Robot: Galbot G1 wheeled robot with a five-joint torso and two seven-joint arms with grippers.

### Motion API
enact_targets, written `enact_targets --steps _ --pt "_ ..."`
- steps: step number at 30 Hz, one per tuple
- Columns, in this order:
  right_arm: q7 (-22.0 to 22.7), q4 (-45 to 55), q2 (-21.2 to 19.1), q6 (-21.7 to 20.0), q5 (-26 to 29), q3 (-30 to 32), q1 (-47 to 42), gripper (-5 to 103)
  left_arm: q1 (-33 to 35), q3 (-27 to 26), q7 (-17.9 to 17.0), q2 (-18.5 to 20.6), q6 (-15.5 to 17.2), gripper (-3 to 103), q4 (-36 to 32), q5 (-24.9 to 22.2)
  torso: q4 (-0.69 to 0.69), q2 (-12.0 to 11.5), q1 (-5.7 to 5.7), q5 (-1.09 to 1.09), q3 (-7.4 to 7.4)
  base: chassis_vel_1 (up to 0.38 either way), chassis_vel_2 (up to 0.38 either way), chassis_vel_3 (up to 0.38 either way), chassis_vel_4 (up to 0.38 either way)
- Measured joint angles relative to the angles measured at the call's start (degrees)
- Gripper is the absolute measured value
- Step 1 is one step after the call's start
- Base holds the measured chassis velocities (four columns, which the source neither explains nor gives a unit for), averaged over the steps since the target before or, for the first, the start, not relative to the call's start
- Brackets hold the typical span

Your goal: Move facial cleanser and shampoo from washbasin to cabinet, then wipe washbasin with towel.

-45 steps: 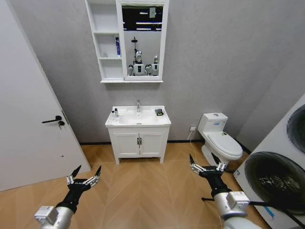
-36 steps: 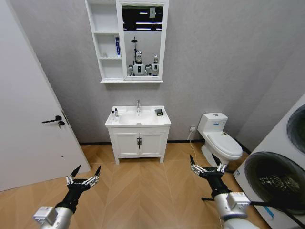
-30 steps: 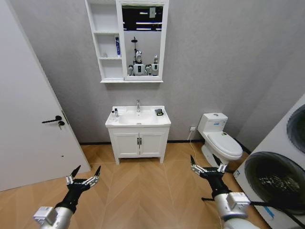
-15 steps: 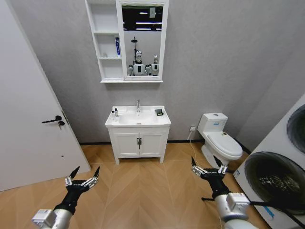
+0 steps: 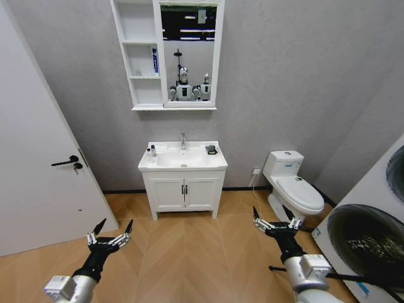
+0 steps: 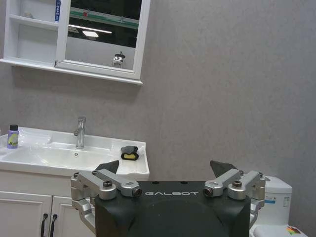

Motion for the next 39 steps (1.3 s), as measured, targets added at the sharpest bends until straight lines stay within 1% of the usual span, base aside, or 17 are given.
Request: enact_targets --steps 9,13,16,18,19,21,23,26,28,29,30,31,32,33,35,36,39 --pt "-0.23 -0.63 0.01 0.67 0.05 0.14 -0.03 100 0.29 0.16 0.22 -0.64 -0.25 100 -0.05 0.41 0.00 0.00 -0.01 0.01 0.00 -0.261 0.269 0.268 -0.271" --pt "-0.30 -0.72 0.00 0.80 0.14 0.20 -0.01 100 0.46 0.20 0.41 -0.90 -0.42 100 -0.08 0.54 0.00 -0.01 0.01 -0.04 0.01 -0.329 0.324 0.325 -0.322" --pt "-0.33 -0.77 0.00 0.84 0.15 0.23 0.03 100 0.59 0.22 0.52 -1.00 -0.61 100 -0.20 0.57 0.01 0.00 0.00 0.02 -0.01 -0.377 0.360 0.355 -0.377" --pt "-0.36 -0.79 0.05 0.87 0.16 0.22 0.09 100 0.65 0.26 0.65 -1.05 -0.68 100 -0.20 0.61 -0.01 -0.02 0.04 -0.08 0.01 -0.368 0.356 0.367 -0.360" --pt "-0.36 -0.80 0.09 0.88 0.16 0.19 0.10 100 0.70 0.27 0.69 -1.10 -0.79 100 -0.20 0.64 0.00 -0.01 0.02 0.00 0.00 -0.385 0.362 0.389 -0.366" --pt "-0.36 -0.80 0.11 0.88 0.15 0.16 0.07 100 0.77 0.31 0.74 -1.17 -0.91 100 -0.21 0.66 0.00 0.00 0.01 0.03 0.00 -0.368 0.367 0.389 -0.363" --pt "-0.37 -0.80 0.19 0.89 0.12 0.12 0.05 100 0.84 0.38 0.79 -1.26 -1.19 100 -0.11 0.72 -0.01 -0.01 0.03 -0.08 0.01 -0.358 0.362 0.362 -0.346" --pt "-0.37 -0.97 0.21 0.91 0.04 0.12 0.11 100 0.98 0.39 0.90 -1.32 -1.45 100 -0.01 0.73 -0.01 0.01 -0.01 0.04 -0.01 -0.377 0.338 0.344 -0.394" --pt "-0.37 -1.14 0.23 0.92 -0.07 0.11 0.20 100 1.00 0.39 0.93 -1.33 -1.61 100 0.13 0.73 0.01 0.00 0.01 0.00 0.00 -0.345 0.350 0.360 -0.317" --pt "-0.37 -1.31 0.25 0.92 -0.21 0.09 0.26 100 0.99 0.39 0.98 -1.33 -1.65 100 0.31 0.73 -0.01 0.00 0.01 -0.09 0.00 -0.335 0.311 0.360 -0.358" --pt "-0.39 -1.56 0.26 0.85 -0.40 0.08 0.38 100 0.98 0.39 1.00 -1.33 -1.68 100 0.34 0.72 0.00 0.01 -0.01 0.01 -0.01 -0.335 0.375 0.334 -0.358" --pt "-0.39 -1.86 0.26 0.78 -0.46 0.06 0.52 100 0.93 0.42 1.01 -1.32 -1.71 100 0.37 0.70 0.00 0.02 -0.02 0.03 -0.01 -0.341 0.375 0.334 -0.341" --pt "-0.39 -1.86 0.26 0.78 -0.46 0.06 0.52 100 0.93 0.42 1.01 -1.32 -1.71 100 0.37 0.70 0.00 0.02 -0.02 0.03 -0.01 -0.341 0.375 0.334 -0.341" --pt "-0.41 -2.48 0.25 0.78 -0.48 0.02 0.85 100 0.72 0.51 0.99 -1.30 -1.71 100 0.56 0.68 0.00 0.00 0.01 -0.04 0.00 -0.352 0.328 0.334 -0.336" --pt "-0.43 -2.95 0.23 0.80 -0.48 0.03 1.09 100 0.53 0.58 0.97 -1.31 -1.71 100 0.64 0.66 0.00 0.00 0.02 -0.05 0.00 -0.352 0.340 0.355 -0.336" --pt "-0.43 -3.40 0.16 0.83 -0.46 0.06 1.42 100 0.30 0.68 0.80 -1.36 -1.71 100 0.76 0.64 0.01 0.00 0.01 0.01 0.00 -0.370 0.340 0.301 -0.315" --pt "-0.40 -3.87 -0.07 0.83 -0.22 0.15 1.92 100 -0.54 0.90 -0.07 -1.48 -1.63 100 1.22 0.70 0.03 -0.02 0.07 -0.04 0.02 -0.251 0.243 0.234 -0.223"
